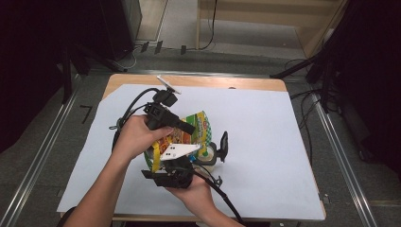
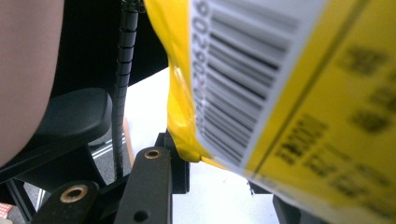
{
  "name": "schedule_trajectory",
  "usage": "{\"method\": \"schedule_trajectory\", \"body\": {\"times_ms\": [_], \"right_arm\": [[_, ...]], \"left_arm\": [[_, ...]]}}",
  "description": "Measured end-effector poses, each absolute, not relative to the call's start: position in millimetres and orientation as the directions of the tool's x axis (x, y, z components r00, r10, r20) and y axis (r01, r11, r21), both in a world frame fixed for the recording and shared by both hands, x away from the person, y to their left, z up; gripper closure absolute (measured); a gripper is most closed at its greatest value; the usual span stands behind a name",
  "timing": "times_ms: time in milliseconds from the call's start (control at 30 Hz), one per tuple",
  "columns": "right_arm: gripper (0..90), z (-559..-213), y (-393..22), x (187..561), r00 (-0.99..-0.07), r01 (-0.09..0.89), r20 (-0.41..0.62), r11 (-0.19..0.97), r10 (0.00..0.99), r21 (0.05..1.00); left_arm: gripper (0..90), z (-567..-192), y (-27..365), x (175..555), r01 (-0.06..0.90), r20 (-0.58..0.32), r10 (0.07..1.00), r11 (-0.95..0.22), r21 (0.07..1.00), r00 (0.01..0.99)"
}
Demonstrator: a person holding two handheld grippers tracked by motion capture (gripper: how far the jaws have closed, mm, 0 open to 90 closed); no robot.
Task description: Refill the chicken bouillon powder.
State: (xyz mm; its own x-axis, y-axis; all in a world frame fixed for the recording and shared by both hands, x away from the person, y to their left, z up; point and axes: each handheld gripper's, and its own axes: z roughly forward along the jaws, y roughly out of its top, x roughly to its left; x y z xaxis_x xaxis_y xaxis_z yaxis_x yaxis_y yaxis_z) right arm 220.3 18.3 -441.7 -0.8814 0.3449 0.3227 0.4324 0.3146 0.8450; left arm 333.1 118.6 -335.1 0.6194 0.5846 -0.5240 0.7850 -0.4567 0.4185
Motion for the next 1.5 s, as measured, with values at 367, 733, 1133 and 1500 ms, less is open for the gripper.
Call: {"method": "schedule_trajectory", "body": {"times_ms": [367, 733, 1133, 1500], "right_arm": [[67.9, -443.6, 18.8, 221.4, -0.882, 0.435, 0.327, 0.317, 0.339, 0.843], [68.0, -444.5, 19.6, 221.5, -0.881, 0.436, 0.328, 0.318, 0.339, 0.842], [68.0, -444.1, 19.9, 220.6, -0.882, 0.438, 0.332, 0.320, 0.336, 0.840], [68.0, -444.4, 19.6, 220.6, -0.883, 0.435, 0.326, 0.325, 0.339, 0.840]], "left_arm": [[77.8, -336.2, 117.7, 331.7, 0.774, -0.502, 0.590, -0.464, 0.430, 0.632], [77.6, -339.4, 119.7, 334.4, 0.780, -0.522, 0.580, -0.460, 0.424, 0.625], [77.3, -339.6, 119.9, 333.4, 0.780, -0.518, 0.583, -0.463, 0.422, 0.626], [77.3, -340.1, 119.5, 333.2, 0.780, -0.520, 0.581, -0.459, 0.426, 0.626]]}}
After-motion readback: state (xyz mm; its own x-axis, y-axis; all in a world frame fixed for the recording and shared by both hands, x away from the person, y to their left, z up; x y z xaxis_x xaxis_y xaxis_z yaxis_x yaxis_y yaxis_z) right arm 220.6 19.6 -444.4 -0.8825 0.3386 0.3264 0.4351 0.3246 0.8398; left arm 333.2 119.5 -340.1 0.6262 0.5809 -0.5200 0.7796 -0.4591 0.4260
